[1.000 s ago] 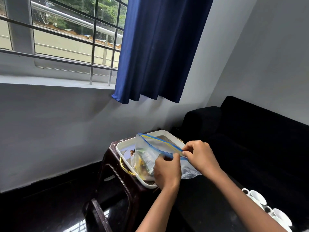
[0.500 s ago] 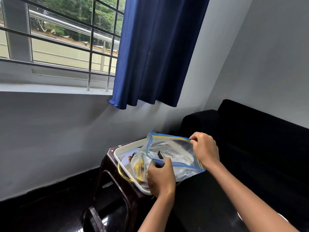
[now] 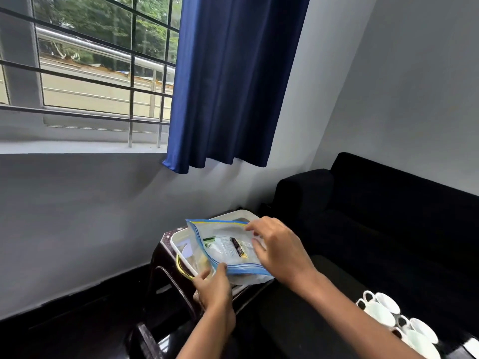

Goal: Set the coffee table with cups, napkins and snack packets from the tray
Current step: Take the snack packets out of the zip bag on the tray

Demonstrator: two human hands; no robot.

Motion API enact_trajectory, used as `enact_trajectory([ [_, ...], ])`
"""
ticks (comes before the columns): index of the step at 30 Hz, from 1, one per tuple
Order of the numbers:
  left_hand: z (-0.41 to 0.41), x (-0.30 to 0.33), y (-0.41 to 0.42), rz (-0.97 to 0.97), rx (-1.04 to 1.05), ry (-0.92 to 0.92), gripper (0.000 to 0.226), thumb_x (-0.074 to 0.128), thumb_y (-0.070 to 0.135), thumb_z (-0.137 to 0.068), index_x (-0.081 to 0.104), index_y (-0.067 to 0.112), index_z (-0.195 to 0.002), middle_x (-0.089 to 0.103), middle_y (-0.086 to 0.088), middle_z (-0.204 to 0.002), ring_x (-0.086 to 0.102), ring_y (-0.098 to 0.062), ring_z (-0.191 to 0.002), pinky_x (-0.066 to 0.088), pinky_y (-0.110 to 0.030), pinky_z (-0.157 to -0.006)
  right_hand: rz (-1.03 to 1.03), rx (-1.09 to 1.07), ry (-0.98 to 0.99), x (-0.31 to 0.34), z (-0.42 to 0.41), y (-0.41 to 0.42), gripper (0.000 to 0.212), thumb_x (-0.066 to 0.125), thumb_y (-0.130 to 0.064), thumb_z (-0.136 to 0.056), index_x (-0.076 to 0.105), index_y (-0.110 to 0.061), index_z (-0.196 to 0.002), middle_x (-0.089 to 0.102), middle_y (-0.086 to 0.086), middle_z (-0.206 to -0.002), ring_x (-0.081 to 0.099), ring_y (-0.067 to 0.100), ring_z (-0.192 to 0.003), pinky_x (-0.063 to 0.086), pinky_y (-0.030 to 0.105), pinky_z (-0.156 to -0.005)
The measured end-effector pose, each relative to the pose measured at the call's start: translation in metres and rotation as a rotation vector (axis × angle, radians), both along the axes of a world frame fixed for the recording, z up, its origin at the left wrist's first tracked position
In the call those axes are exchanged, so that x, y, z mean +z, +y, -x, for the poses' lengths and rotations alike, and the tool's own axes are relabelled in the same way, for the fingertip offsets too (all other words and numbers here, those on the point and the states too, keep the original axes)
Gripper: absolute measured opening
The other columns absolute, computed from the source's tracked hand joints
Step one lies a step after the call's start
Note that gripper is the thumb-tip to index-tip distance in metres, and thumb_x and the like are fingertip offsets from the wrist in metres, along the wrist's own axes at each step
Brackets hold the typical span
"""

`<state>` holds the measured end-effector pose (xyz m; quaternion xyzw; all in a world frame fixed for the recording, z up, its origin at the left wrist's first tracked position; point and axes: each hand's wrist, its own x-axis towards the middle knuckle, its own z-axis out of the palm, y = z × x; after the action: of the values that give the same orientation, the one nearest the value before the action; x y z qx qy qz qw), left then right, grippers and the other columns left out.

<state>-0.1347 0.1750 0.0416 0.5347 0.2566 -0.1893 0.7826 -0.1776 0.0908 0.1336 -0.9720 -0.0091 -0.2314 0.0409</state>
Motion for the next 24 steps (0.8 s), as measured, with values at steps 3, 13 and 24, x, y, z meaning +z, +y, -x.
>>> enact_trajectory([
  [3, 0.004, -0.002, 0.002, 0.027, 0.003, -0.058, 0.018, 0.06, 0.018, -0.088, 0.065, 0.004, -0.096, 0.066, -0.015, -0.098, 0.059, -0.03, -0.087, 0.046, -0.037, -0.082, -0.104, 0.041, 0.126, -0.012, -0.007, 0.016, 0.021, 0.051, -0.013, -0.089, 0.066, -0.012, -0.103, 0.067, 0.006, -0.106, 0.059, 0.023, -0.102, 0.044, 0.034, -0.089],
  [13, -0.004, 0.003, -0.005, -0.063, 0.157, -0.034, 0.031, 0.058, 0.019, -0.088, 0.055, 0.006, -0.115, 0.058, -0.021, -0.121, 0.055, -0.035, -0.11, 0.04, -0.039, -0.095, -0.473, -0.348, 0.542, -0.059, -0.086, 0.001, 0.018, 0.051, -0.021, -0.089, 0.055, -0.008, -0.077, 0.056, 0.018, -0.099, 0.052, 0.025, -0.095, 0.038, 0.03, -0.068],
  [24, -0.002, 0.004, -0.017, -0.165, 0.087, -0.135, 0.053, 0.052, 0.03, -0.089, 0.036, 0.017, -0.137, 0.041, -0.017, -0.141, 0.04, -0.035, -0.129, 0.029, -0.042, -0.106, -0.302, -0.482, 0.607, -0.092, -0.124, 0.01, 0.037, 0.055, -0.018, -0.087, 0.046, -0.009, -0.122, 0.049, 0.013, -0.134, 0.052, 0.03, -0.121, 0.044, 0.036, -0.091],
])
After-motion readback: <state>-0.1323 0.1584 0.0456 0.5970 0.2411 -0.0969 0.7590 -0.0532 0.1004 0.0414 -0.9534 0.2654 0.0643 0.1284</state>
